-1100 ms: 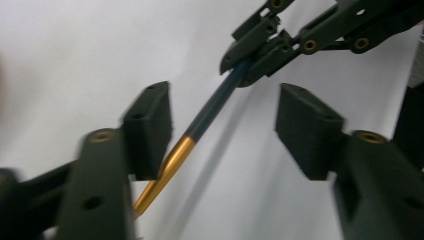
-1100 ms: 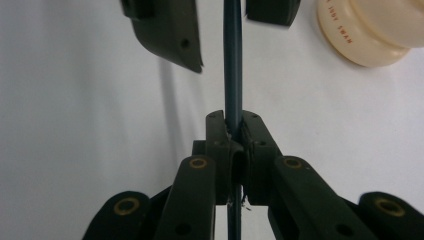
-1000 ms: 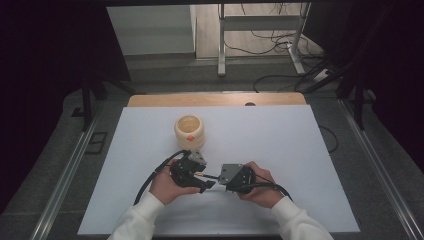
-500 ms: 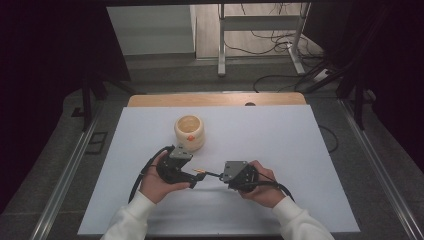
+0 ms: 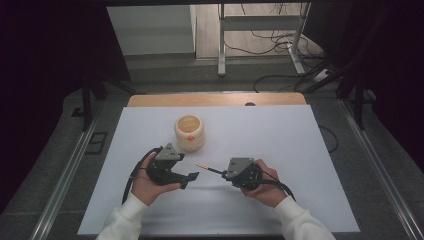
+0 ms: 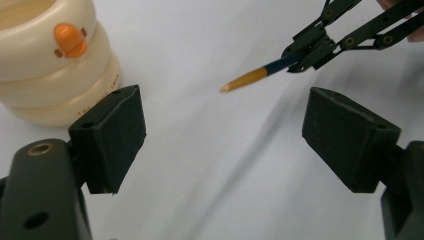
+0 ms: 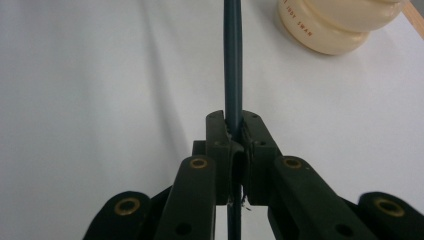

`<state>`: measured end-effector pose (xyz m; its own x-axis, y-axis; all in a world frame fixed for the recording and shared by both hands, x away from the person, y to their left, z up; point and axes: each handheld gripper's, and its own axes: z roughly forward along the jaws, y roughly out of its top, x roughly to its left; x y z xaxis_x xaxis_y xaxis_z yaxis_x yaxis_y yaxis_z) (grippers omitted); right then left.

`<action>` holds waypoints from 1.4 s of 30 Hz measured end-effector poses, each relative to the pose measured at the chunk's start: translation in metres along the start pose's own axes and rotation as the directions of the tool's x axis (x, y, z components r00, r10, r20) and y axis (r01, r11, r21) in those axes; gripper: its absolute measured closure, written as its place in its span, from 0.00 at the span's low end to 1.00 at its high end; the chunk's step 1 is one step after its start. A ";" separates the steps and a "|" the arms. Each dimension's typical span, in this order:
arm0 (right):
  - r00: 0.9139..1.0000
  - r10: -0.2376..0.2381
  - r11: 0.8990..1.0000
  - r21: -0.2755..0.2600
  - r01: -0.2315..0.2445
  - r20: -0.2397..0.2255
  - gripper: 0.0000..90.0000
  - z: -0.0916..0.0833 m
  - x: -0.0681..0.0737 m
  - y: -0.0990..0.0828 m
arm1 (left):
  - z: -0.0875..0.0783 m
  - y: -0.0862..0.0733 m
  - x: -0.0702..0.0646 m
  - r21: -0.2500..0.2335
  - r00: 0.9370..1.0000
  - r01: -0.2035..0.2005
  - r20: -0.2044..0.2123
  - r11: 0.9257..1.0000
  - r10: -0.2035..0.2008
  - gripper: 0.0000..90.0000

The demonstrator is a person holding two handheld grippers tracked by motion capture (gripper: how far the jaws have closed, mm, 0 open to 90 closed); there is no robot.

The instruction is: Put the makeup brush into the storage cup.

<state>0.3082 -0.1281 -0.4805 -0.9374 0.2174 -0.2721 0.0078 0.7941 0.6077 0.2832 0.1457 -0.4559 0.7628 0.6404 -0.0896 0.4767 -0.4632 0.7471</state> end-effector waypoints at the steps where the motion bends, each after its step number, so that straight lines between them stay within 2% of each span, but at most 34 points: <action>1: 1.000 0.002 1.000 -0.002 -0.002 0.001 0.94 0.000 -0.001 -0.001 | -0.001 -0.001 0.001 0.002 1.000 0.000 -0.002 1.000 0.000 0.20; 9: 1.000 0.026 0.999 -0.020 -0.026 0.005 0.94 -0.003 -0.003 -0.002 | -0.002 -0.011 0.005 0.010 1.000 0.025 -0.012 1.000 -0.025 0.20; 25: 0.998 0.060 0.996 -0.061 -0.059 0.011 0.94 -0.007 -0.005 -0.002 | 0.003 -0.013 0.005 0.026 1.000 0.030 -0.004 0.999 -0.030 0.20; 33: 0.995 0.100 0.990 -0.099 -0.100 -0.009 0.94 -0.007 -0.007 -0.004 | 0.008 -0.013 0.000 0.007 0.999 0.038 0.018 0.999 -0.038 0.20; 42: 0.994 0.107 0.989 -0.105 -0.107 -0.009 0.94 -0.005 -0.006 -0.004 | 0.014 -0.014 -0.001 -0.002 0.998 0.050 0.028 0.999 -0.050 0.19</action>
<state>0.3123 -0.1354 -0.4770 -0.9343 0.2957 -0.1992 0.0715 0.7027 0.7079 0.2822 0.1433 -0.4751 0.7501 0.6452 -0.1454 0.5135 -0.4297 0.7427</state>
